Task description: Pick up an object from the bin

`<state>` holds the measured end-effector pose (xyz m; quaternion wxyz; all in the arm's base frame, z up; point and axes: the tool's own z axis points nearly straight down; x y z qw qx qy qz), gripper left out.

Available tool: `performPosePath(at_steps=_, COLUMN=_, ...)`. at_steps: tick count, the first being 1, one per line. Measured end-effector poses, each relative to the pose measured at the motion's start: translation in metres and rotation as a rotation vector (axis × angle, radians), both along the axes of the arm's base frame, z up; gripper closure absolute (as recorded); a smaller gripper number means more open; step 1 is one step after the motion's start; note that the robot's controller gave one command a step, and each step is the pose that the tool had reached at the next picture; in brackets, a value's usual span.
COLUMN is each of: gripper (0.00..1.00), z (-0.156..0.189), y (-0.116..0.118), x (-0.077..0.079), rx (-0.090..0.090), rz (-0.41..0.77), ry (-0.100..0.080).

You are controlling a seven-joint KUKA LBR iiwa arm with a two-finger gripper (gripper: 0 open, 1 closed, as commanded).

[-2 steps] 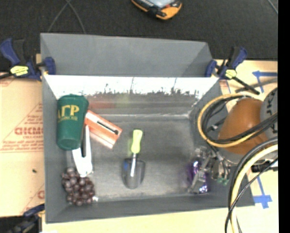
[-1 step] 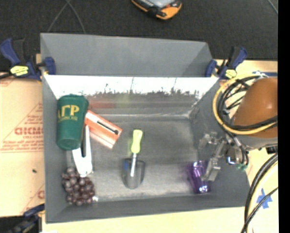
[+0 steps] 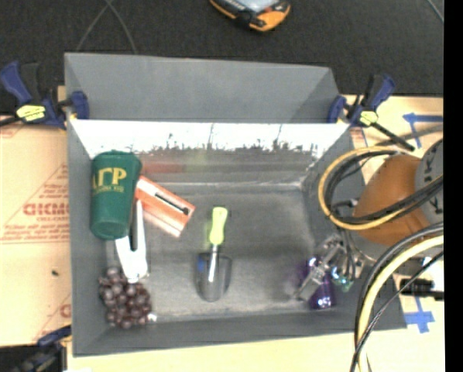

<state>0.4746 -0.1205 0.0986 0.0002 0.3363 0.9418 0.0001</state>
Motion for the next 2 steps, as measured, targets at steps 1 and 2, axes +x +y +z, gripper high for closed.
performPosePath(at_steps=1, gripper=0.0, z=-0.027, y=-0.028, x=0.002, rx=0.008, rz=0.042, ry=-0.016)
performPosePath(at_steps=2, gripper=1.0, z=-0.027, y=-0.017, x=0.002, rx=0.001, rz=-0.088, ry=-0.013)
